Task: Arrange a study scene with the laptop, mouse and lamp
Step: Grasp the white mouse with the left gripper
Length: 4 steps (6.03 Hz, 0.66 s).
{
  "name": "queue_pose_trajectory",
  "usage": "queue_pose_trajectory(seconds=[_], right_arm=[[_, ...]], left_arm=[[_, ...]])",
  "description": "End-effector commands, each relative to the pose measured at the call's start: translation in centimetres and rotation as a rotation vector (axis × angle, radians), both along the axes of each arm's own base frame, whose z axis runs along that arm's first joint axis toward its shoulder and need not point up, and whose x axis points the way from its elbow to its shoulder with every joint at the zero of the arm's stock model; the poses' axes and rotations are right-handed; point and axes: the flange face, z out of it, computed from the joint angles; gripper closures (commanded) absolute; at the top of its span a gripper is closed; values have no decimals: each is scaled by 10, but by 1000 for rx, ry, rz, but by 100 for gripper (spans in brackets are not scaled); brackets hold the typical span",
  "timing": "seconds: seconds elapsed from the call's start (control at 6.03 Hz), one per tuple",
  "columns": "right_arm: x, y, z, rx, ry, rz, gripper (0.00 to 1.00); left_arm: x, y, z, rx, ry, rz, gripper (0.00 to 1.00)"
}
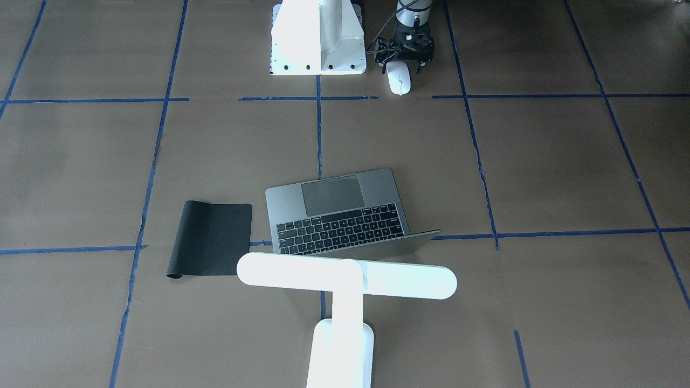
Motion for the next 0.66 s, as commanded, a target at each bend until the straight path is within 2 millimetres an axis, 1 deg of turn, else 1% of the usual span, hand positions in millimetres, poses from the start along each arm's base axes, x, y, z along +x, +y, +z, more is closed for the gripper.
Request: queue_pose_trajectory(seconds=[0.0,0.17,0.33,0.5], right_arm=[[0,0,0,1,0,0,0],[0,0,0,1,0,0,0],[0,0,-1,2,-2,0,0],[0,0,-1,2,-2,0,0]], left_arm=[[2,-2,-4,-1,8,-4,63],[-2,-4,-9,-1,19,-7,67],[-13,-12,-23,-3,45,-21,72],[-35,-29,-42,-2,59,-56,75]])
